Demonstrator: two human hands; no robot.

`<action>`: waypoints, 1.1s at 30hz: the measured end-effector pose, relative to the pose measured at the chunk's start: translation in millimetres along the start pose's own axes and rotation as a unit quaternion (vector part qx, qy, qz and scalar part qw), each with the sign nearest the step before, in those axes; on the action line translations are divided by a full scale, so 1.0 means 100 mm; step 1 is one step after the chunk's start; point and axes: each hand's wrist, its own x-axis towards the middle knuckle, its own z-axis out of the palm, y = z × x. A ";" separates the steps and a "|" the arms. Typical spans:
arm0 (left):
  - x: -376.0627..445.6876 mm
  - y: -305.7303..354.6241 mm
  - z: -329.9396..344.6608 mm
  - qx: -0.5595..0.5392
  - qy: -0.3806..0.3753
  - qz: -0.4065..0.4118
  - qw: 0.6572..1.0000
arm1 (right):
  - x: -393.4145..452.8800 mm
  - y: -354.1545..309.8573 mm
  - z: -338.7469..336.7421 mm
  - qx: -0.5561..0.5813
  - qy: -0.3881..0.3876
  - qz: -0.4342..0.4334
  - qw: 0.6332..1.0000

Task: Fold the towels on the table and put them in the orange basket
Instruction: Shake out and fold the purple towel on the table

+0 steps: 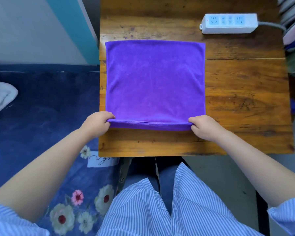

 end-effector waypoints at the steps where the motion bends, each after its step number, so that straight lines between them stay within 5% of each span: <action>1: 0.04 0.00 -0.06 -0.035 -0.060 -0.033 0.997 | 0.03 -0.01 -0.07 0.016 -0.069 0.025 0.997; 6: 0.02 0.10 -0.29 -0.130 -0.320 -0.140 0.928 | 0.12 -0.12 -0.32 0.109 -0.303 0.112 0.940; 9: 0.09 0.07 -0.35 -0.201 -0.332 -0.163 0.907 | 0.15 -0.03 -0.41 0.184 -0.265 0.115 0.940; 16: 0.33 0.12 -0.61 -0.372 -0.166 -0.128 0.905 | 0.27 0.33 -0.59 0.370 0.036 0.124 0.920; 22: 0.53 0.16 -0.69 -0.534 -0.012 -0.116 0.837 | 0.40 0.36 -0.57 0.609 0.140 0.150 0.767; 25: 0.63 0.19 -0.62 -0.600 0.047 -0.118 0.790 | 0.50 0.40 -0.53 0.644 0.188 0.156 0.725; 27: 0.72 0.21 -0.55 -0.625 0.085 -0.126 0.766 | 0.56 0.42 -0.48 0.630 0.211 0.170 0.728; 29: 0.82 0.24 -0.48 -0.596 0.124 -0.151 0.779 | 0.61 0.43 -0.40 0.582 0.237 0.193 0.754; 33: 1.00 0.27 -0.32 -0.357 0.212 -0.199 0.888 | 0.76 0.46 -0.31 0.426 0.288 0.237 0.824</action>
